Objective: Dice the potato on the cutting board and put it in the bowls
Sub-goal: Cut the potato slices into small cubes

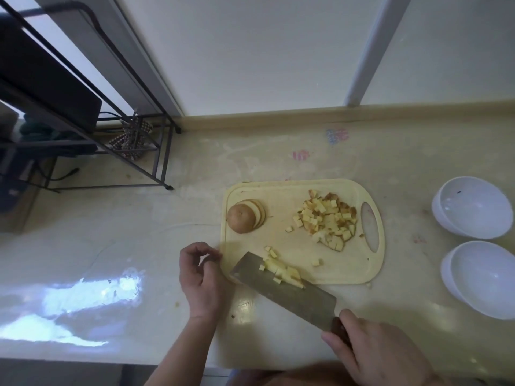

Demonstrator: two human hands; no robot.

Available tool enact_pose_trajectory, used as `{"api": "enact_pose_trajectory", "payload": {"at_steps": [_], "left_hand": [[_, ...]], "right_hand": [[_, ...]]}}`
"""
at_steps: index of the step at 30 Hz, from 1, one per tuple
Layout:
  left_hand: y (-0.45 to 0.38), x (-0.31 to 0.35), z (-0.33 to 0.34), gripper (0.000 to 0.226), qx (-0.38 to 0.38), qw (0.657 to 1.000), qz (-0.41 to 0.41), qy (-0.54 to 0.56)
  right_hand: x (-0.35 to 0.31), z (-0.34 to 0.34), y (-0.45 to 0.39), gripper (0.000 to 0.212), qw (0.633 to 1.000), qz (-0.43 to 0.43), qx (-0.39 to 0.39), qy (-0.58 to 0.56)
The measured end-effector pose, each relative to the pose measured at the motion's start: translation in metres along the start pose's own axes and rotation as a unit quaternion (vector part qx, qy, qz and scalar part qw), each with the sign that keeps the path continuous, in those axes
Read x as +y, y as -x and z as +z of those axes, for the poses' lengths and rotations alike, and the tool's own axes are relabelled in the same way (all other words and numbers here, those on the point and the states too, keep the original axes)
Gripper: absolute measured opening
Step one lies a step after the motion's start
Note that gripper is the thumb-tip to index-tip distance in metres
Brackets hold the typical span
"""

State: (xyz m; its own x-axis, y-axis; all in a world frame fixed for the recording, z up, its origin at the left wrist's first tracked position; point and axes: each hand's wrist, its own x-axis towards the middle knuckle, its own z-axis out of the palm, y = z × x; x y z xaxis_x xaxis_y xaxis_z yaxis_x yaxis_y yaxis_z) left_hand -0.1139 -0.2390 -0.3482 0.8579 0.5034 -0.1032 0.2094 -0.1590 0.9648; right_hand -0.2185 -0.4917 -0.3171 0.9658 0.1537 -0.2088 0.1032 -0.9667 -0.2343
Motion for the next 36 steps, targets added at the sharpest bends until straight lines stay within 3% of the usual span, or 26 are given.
{"api": "enact_pose_trajectory", "payload": {"at_steps": [3, 7, 9, 16, 23, 26, 27, 28, 32, 34, 36], "left_hand": [[0.0, 0.001, 0.002, 0.045, 0.0, 1.0, -0.016, -0.023], [0.001, 0.001, 0.005, 0.036, -0.011, 0.999, -0.012, -0.048], [0.0, -0.001, 0.005, 0.031, -0.015, 0.998, -0.007, -0.06], [-0.002, -0.006, 0.005, 0.047, -0.02, 0.996, -0.003, -0.082], [-0.001, -0.006, 0.007, 0.041, -0.018, 0.995, 0.002, -0.099], [-0.001, -0.004, 0.008, 0.038, -0.01, 0.996, -0.001, -0.086], [-0.001, -0.004, 0.008, 0.035, -0.01, 0.997, 0.005, -0.082], [-0.001, -0.002, 0.009, 0.032, -0.013, 0.996, 0.018, -0.081], [-0.002, 0.018, 0.024, 0.029, -0.067, 0.976, 0.187, -0.091], [-0.003, 0.043, 0.038, 0.016, -0.134, 0.937, 0.316, -0.066], [-0.004, 0.073, 0.054, 0.008, -0.226, 0.877, 0.421, -0.037]], "right_hand": [[-0.001, 0.005, 0.0, 0.079, 0.995, -0.034, 0.077, 0.049], [0.001, 0.01, -0.003, 0.083, 0.993, -0.028, 0.094, 0.06], [0.002, 0.012, -0.003, 0.084, 0.995, -0.02, 0.087, 0.052], [0.014, 0.014, -0.008, 0.085, 0.996, 0.037, 0.073, 0.018], [0.02, 0.007, -0.019, 0.075, 0.997, 0.075, 0.024, 0.022], [0.021, -0.006, -0.019, 0.072, 0.994, 0.108, -0.031, -0.011], [0.023, -0.009, -0.02, 0.072, 0.994, 0.109, -0.011, -0.024], [0.026, -0.008, -0.019, 0.074, 0.994, 0.099, 0.023, -0.048], [0.032, -0.032, -0.033, 0.083, 0.963, 0.141, -0.017, -0.231], [0.033, -0.045, -0.041, 0.074, 0.954, 0.14, -0.018, -0.265], [0.032, -0.057, -0.044, 0.064, 0.962, 0.121, -0.026, -0.244]]}}
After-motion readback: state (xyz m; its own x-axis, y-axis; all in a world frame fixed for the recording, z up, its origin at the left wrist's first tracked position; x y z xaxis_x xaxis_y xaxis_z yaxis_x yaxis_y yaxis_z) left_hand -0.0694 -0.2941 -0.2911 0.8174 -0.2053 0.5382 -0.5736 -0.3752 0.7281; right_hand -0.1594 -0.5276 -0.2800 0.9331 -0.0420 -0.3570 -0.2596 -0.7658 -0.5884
